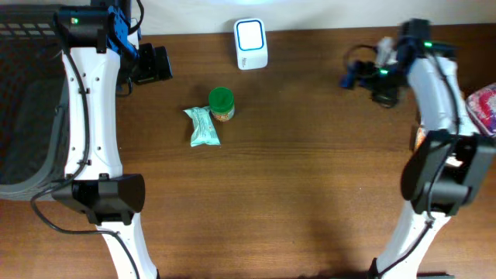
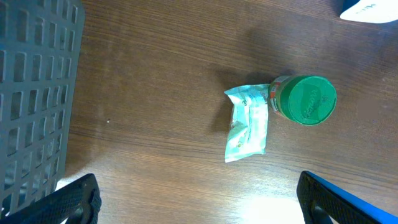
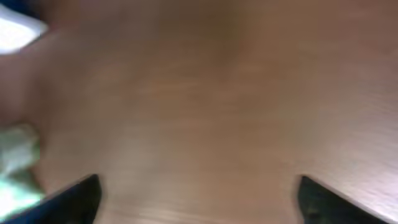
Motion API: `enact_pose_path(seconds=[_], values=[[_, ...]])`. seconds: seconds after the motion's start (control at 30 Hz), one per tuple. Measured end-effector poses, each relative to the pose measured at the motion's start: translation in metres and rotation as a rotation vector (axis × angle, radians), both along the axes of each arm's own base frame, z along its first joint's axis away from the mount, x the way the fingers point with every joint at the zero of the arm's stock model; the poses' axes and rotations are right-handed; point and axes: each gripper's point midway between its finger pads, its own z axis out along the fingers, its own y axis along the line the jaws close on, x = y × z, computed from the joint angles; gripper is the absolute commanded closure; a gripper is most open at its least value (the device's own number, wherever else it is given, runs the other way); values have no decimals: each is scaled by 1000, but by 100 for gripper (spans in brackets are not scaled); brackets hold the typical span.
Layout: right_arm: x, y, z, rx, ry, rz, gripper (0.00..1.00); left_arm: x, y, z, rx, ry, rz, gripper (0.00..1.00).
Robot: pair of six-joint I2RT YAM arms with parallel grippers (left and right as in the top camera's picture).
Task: Scan the item barcode
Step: 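Carry the orange tissue pack to the right edge and release, then reach right gripper to the green-lidded jar and grasp it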
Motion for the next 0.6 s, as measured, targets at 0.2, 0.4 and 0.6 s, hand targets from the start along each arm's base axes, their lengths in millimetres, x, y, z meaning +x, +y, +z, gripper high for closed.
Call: enact_pose_path(seconds=[0.2, 0.4, 0.6], values=[[34, 152, 31, 73, -272, 304, 1, 0, 0, 0, 0, 0, 0, 1], [34, 260, 44, 38, -351, 168, 1, 0, 0, 0, 0, 0, 0, 1], [24, 305, 11, 17, -294, -50, 1, 0, 0, 0, 0, 1, 0, 1]])
